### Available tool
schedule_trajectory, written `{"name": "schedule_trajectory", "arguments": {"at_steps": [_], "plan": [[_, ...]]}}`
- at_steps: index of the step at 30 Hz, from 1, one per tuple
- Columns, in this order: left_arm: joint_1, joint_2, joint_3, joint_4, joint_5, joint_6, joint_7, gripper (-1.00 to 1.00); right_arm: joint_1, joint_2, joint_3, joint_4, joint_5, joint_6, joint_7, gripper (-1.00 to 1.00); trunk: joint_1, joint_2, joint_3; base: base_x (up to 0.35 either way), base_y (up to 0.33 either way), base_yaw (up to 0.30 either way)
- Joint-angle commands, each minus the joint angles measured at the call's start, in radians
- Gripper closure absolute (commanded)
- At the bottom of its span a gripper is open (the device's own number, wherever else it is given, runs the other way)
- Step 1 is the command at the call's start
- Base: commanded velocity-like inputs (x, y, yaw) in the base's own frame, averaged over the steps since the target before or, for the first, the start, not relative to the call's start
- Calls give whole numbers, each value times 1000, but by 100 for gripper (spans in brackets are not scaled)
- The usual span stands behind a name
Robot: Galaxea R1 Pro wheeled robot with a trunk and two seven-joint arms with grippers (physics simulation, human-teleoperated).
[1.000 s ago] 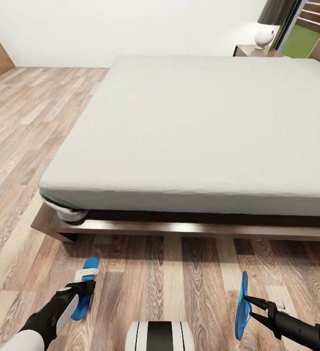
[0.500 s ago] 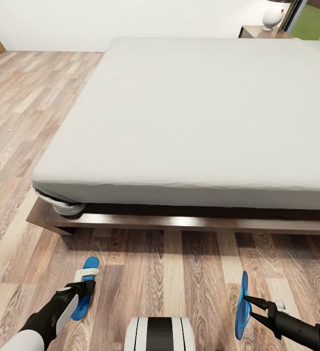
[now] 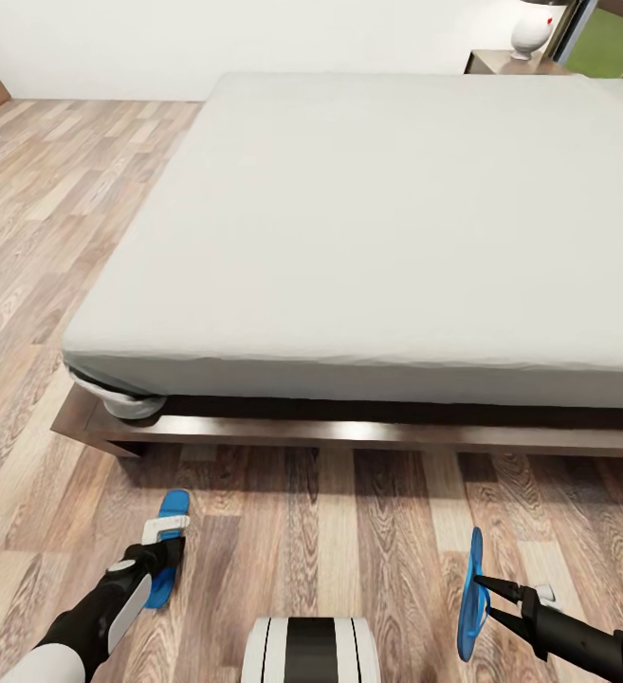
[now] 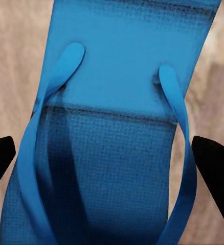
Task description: In the bedroom, move the book from the bed onto either nightstand, and place the two sandals side by side next to the bed.
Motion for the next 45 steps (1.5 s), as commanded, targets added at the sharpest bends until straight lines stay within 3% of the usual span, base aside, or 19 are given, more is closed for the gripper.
{"name": "schedule_trajectory", "arguments": {"at_steps": [1, 6, 26, 36, 41, 45], "plan": [[0, 1, -8, -2, 10, 2, 9, 100, -1, -1, 5, 0, -8, 5, 1, 100, 0, 0, -1, 0, 0, 0], [0, 1, -6, 16, 10, -1, 9, 100, -1, -1, 5, 0, -8, 5, 1, 100, 0, 0, -1, 0, 0, 0], [0, 1, -6, 24, 10, -1, 9, 100, -1, -1, 5, 0, -8, 6, 1, 100, 9, -5, -78, 0, 0, 0], [0, 1, 1, 24, 11, -8, 8, 100, -1, -1, 5, 0, -8, 5, 1, 100, 9, -5, -78, 0, 0, 0], [1, 1, 41, 24, 33, -72, 5, 100, -1, -1, 5, 0, -8, 5, 1, 100, 9, -5, -78, 0, 0, 0], [2, 2, 48, 24, 37, -102, 6, 100, -1, -1, 5, 0, -8, 5, 1, 100, 9, -5, -78, 0, 0, 0]]}}
